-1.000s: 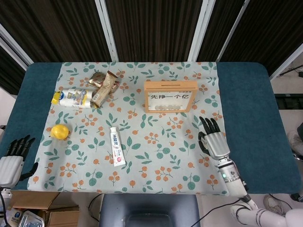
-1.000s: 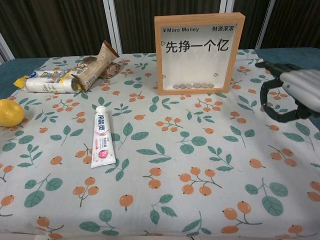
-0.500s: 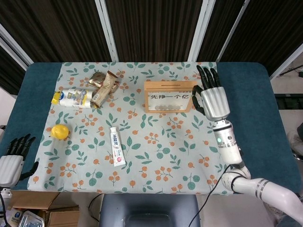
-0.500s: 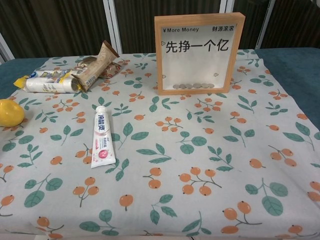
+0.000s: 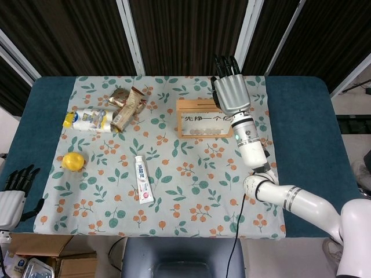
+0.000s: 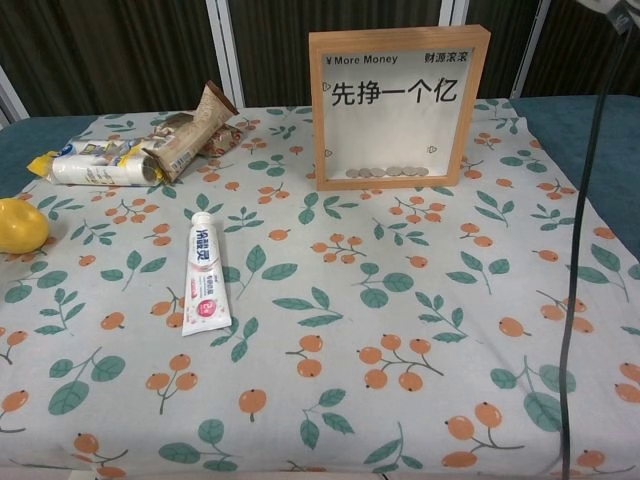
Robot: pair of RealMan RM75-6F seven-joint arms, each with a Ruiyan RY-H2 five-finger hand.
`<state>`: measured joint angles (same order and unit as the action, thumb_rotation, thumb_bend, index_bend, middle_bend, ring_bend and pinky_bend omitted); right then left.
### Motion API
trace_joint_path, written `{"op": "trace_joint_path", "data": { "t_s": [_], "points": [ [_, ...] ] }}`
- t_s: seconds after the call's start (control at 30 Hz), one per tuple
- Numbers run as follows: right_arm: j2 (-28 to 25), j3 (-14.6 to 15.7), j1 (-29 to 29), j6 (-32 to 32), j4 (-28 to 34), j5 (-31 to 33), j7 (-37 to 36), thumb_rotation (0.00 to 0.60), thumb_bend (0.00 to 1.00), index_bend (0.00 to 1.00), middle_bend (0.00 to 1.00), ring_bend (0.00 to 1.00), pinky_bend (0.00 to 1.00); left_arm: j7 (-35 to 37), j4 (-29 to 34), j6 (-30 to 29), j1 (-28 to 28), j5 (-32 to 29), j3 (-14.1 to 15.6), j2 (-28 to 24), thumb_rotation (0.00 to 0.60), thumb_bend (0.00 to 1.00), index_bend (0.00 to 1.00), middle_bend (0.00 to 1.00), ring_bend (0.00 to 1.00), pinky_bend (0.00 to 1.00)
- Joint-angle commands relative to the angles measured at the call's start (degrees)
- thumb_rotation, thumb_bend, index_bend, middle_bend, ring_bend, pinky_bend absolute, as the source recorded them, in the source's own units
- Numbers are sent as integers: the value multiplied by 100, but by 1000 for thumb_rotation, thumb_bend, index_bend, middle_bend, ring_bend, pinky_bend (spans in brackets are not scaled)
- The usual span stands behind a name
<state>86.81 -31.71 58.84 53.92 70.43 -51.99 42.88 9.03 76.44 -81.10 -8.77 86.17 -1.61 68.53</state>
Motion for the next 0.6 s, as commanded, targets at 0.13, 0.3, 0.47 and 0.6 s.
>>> {"op": "trace_joint_path", "data": {
  "t_s": [0.13, 0.3, 0.47, 0.6],
  "points": [
    [22, 267, 191, -78, 17, 461, 269, 600, 619, 726, 111, 0, 0, 33, -47, -14, -4, 26, 3, 24, 600, 377, 0, 0, 0, 0],
    [25, 406, 267, -12, 0, 623, 268, 600, 620, 726, 110, 0, 0, 54, -42, -38, 16, 11, -2, 13, 600, 376, 0, 0, 0, 0],
    [90, 537, 356, 21, -106, 741, 271, 600, 620, 726, 110, 0, 0, 79, -77, -38, 41, -16, 3, 22, 600, 377, 0, 0, 0, 0],
    [205, 616, 439, 96, -250, 860, 297, 600, 620, 726, 113, 0, 0, 76, -78, -39, 49, -34, -5, 15, 600, 375, 0, 0, 0, 0]
  ]
}}
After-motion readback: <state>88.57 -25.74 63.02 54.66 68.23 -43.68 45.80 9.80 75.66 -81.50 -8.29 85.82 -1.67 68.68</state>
